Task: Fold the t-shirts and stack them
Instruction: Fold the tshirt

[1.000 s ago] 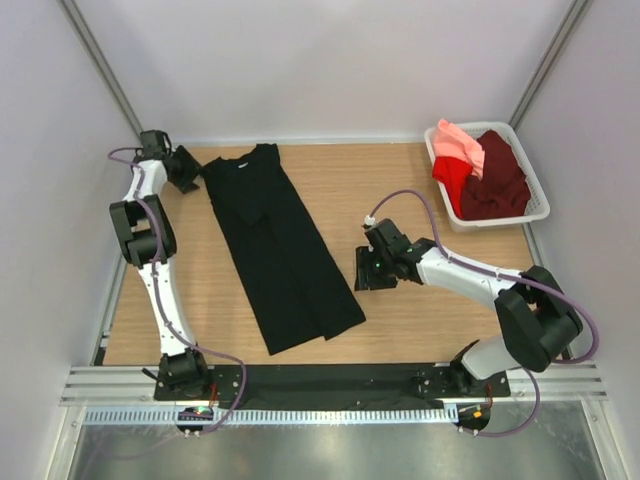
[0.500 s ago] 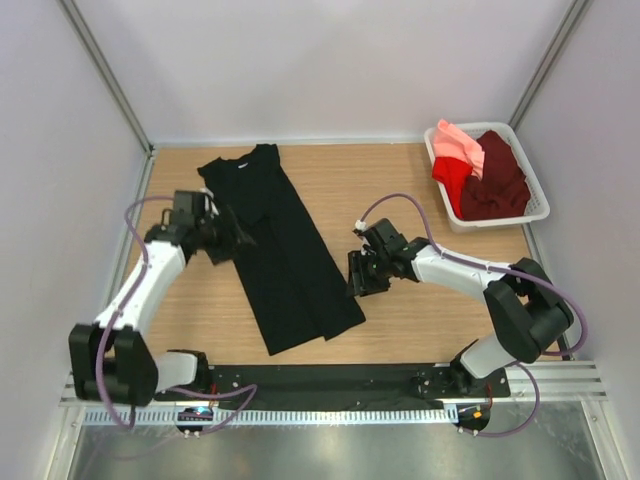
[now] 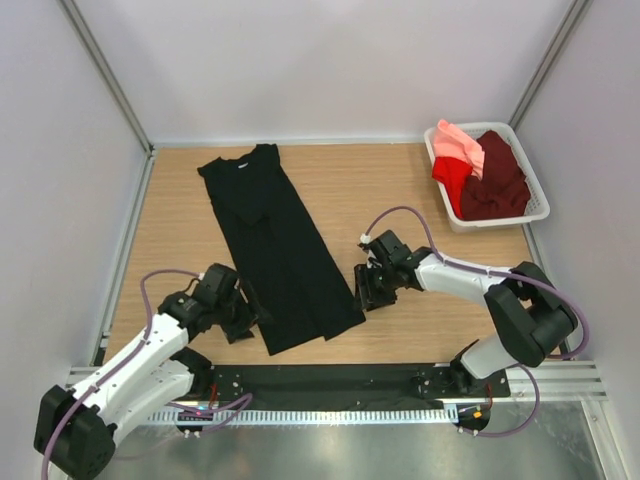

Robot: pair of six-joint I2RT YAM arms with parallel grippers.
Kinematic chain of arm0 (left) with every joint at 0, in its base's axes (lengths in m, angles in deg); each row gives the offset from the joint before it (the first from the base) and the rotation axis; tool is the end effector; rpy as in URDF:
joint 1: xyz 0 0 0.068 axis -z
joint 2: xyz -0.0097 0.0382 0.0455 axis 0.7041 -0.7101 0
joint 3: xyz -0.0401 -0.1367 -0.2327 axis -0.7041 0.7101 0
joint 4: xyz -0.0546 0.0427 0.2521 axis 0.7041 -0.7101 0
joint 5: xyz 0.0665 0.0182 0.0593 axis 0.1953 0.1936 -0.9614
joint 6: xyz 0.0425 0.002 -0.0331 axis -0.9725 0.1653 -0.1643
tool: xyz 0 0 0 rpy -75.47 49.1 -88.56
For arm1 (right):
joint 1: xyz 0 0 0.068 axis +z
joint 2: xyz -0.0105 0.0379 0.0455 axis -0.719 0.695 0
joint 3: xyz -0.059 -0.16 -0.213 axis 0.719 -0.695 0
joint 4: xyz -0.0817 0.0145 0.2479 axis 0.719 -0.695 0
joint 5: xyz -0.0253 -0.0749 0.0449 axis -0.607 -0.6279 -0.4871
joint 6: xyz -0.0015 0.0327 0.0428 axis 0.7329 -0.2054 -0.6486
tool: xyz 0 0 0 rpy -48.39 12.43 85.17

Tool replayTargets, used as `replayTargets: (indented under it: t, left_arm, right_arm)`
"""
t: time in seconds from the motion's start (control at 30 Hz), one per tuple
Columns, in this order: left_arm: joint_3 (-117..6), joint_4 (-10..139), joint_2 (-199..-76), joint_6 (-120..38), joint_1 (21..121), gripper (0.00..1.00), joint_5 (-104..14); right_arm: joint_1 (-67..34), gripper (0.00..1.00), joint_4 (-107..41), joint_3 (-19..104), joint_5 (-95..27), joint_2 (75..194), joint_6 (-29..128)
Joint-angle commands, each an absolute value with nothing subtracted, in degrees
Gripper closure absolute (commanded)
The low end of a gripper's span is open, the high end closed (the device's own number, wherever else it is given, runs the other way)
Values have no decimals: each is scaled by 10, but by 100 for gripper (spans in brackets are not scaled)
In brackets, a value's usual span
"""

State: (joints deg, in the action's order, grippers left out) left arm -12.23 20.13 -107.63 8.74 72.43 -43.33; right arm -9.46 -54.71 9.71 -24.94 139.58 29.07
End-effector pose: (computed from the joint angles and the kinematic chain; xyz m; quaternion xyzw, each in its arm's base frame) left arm 0.1242 -0.0721 0.1940 -0.2586 0.9255 -0.2451 0.1285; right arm 0.2072 0.1665 0.1553 -0.1105 0.9604 0.2345 0.1021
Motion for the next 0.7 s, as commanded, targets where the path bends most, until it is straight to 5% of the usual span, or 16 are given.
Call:
replayTargets:
  t: [0.0, 0.67]
  left_arm:
    - [-98, 211, -1073, 174, 762, 35, -474]
    - [-7, 253, -1051, 240, 818, 41, -494]
  right_arm:
    - [-95, 52, -546, 76, -254, 1373, 284]
    - [-96, 63, -530, 32, -231, 1331, 262]
